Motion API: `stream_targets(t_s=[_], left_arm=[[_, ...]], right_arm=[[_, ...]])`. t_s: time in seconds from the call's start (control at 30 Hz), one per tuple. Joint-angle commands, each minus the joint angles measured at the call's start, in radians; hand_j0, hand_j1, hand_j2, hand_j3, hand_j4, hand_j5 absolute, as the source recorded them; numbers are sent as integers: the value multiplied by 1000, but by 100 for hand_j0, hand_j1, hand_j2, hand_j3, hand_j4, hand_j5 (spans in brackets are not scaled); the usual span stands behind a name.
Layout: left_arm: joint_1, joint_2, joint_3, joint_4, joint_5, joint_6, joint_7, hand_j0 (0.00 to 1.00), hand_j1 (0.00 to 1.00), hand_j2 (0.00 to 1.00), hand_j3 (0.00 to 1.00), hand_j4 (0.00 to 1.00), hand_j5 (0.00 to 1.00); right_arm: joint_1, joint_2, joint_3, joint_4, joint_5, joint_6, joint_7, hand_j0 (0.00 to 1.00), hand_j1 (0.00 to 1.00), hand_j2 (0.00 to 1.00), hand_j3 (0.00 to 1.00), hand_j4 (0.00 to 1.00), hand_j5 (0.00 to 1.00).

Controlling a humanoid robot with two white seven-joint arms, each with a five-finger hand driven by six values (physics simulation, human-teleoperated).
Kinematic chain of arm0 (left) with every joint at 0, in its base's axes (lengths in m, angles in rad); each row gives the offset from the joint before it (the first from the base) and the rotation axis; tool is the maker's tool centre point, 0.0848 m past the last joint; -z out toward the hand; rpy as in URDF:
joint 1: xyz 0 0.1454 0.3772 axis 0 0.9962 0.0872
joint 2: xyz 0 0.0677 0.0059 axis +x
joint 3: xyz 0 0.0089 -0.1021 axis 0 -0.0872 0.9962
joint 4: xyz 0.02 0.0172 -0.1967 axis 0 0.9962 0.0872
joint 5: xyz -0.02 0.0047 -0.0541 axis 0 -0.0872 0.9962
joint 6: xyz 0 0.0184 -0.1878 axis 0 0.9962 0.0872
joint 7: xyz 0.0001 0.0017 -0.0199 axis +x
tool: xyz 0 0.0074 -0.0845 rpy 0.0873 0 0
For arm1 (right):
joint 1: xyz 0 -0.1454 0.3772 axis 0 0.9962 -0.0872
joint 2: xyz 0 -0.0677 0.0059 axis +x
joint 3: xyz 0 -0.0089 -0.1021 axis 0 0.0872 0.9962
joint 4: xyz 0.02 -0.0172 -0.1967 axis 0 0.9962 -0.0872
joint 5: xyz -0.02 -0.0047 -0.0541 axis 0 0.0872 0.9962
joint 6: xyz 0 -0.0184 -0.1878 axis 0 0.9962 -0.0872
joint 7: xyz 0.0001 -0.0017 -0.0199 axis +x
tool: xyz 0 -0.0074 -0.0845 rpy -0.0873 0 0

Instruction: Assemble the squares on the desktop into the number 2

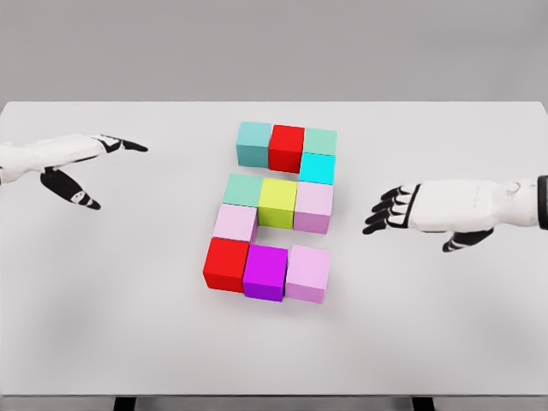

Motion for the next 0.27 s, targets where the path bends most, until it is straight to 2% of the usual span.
stream_targets(t_s=[0.0,0.23], left_arm=[[0,12,1,-2,4,2,50,100,100,100,100,100,100],[9,7,1,-11,1,2,52,100,100,100,100,100,100]], right_arm=[[0,3,44,-1,34,3,0,100,100,100,100,100,100],[-6,46,110,-3,53,3,0,100,100,100,100,100,100]])
